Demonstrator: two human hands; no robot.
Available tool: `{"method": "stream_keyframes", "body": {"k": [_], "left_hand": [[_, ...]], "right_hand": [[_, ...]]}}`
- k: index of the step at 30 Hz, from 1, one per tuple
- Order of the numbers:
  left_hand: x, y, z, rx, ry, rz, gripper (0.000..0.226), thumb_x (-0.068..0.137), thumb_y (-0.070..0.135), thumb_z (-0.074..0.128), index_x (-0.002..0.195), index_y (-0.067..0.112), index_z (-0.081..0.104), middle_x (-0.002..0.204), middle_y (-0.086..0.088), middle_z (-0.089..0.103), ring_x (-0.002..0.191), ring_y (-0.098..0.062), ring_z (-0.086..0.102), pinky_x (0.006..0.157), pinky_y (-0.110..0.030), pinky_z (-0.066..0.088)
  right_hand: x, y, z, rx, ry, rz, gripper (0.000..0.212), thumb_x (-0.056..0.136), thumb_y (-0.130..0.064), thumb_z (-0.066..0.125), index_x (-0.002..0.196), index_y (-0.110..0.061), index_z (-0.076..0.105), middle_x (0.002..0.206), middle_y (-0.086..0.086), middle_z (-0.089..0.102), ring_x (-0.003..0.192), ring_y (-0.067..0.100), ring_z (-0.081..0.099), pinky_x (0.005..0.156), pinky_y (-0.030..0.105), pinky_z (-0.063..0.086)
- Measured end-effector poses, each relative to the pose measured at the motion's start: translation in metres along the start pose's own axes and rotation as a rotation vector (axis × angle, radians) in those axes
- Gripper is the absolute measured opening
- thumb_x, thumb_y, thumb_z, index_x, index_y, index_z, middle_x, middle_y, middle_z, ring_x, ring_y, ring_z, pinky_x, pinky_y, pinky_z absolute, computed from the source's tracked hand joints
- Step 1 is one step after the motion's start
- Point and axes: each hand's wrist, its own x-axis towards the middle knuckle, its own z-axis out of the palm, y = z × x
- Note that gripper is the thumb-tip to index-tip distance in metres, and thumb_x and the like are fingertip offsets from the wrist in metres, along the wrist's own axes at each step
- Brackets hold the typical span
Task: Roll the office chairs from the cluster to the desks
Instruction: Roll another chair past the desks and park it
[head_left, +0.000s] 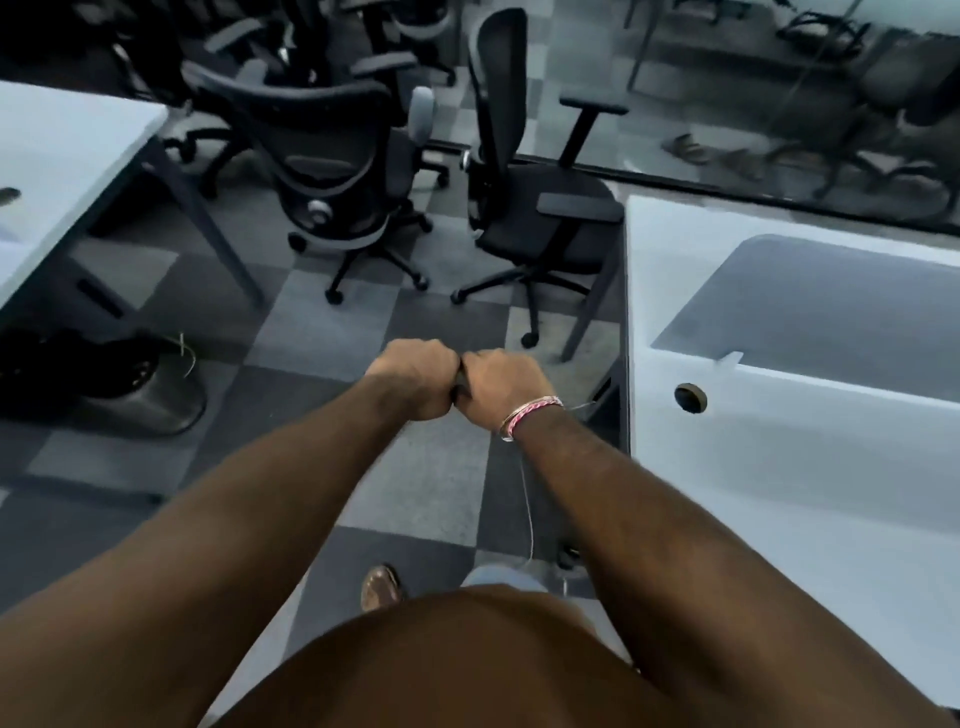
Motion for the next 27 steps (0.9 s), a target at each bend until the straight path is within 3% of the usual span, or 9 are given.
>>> {"method": "stream_keyframes", "body": {"k": [3,8,27], "left_hand": [[0.046,-0.026,-0.018,-0.002,0.010,0.066,0.025,0.095,0.036,0.060,0.111,0.021,0.069,0.111,-0.002,0.072,0.100,-0.027,0.071,0.075,-0.037,0.053],[0.132,-0.050,-0.030,0.088,-0.027,0.157,0.021,0.094,0.024,0.061,0.113,0.023,0.069,0.110,0.000,0.072,0.099,-0.024,0.072,0.077,-0.038,0.057],[0.544,-0.013,-0.160,0.185,0.023,0.435,0.017,0.095,0.024,0.061,0.109,0.023,0.069,0.107,0.002,0.070,0.093,-0.024,0.071,0.066,-0.035,0.048]], "right_hand": [[0.043,0.013,-0.006,0.035,0.017,0.094,0.031,0.088,-0.042,0.054,0.106,-0.017,0.061,0.105,0.003,0.068,0.097,0.027,0.065,0.064,0.032,0.036],[0.111,0.053,0.005,0.012,0.022,0.171,0.027,0.089,-0.039,0.052,0.100,-0.017,0.062,0.098,0.003,0.068,0.092,0.027,0.065,0.061,0.033,0.037],[0.350,0.369,-0.019,0.025,0.033,0.490,0.025,0.088,-0.041,0.058,0.100,-0.020,0.065,0.097,0.001,0.070,0.088,0.025,0.066,0.067,0.035,0.050]]}}
